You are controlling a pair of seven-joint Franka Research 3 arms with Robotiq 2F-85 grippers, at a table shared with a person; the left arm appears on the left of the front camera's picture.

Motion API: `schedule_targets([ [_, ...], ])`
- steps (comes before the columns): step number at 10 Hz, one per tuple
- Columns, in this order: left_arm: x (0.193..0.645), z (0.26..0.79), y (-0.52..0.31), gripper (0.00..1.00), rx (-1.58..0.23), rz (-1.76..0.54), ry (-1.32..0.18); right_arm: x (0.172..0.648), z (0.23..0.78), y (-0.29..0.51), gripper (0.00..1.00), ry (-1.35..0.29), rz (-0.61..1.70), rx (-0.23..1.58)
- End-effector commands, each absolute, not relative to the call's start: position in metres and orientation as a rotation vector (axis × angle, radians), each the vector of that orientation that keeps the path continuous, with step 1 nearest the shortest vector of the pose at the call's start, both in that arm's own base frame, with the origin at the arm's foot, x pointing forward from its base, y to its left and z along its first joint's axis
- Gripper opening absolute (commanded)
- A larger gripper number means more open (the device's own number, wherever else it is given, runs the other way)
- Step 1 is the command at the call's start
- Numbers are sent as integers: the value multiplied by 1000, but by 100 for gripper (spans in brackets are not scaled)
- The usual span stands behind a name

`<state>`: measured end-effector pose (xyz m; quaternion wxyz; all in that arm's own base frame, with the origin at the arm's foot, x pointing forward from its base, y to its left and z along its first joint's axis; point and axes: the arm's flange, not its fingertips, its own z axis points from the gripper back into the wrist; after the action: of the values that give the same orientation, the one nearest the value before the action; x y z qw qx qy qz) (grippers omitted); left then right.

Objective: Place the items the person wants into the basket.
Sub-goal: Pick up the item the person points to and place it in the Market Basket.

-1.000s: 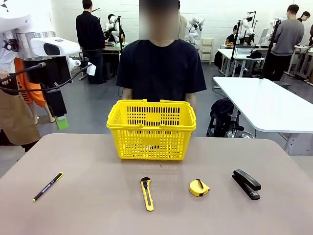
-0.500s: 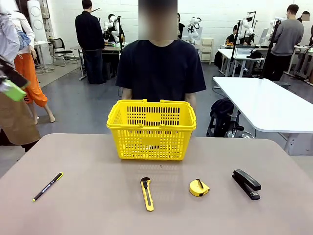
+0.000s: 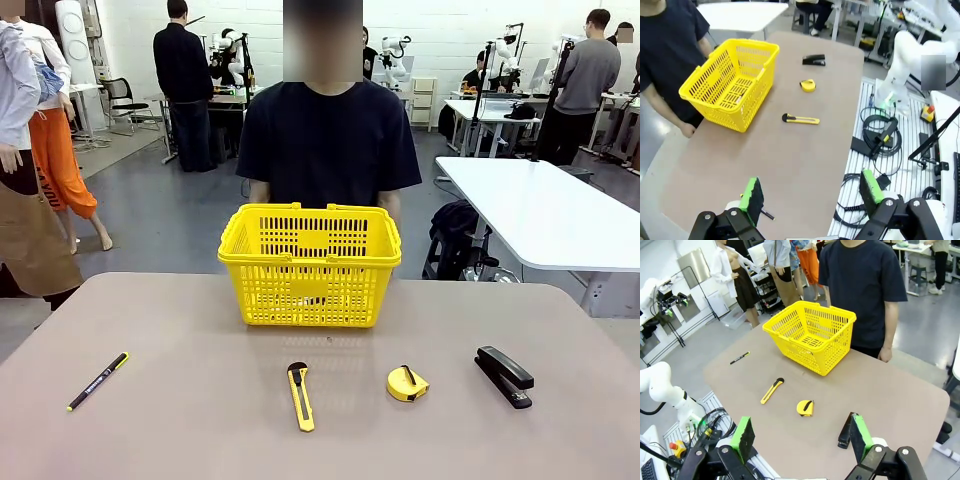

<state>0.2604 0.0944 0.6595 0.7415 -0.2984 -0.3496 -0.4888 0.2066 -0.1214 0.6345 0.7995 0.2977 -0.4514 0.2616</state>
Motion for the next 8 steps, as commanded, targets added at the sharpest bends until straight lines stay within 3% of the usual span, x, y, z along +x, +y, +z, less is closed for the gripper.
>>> schedule_targets([
  [1,263,664,98,100,-710,-1077,-789,209,634,-120,100,-979,575,656],
  [6,258,664,95,100,-613,-1040,-828,209,634,-120,100,-979,575,656],
  [8,254,664,90,100,-537,-947,-764,209,634,-120,100,-979,575,656],
])
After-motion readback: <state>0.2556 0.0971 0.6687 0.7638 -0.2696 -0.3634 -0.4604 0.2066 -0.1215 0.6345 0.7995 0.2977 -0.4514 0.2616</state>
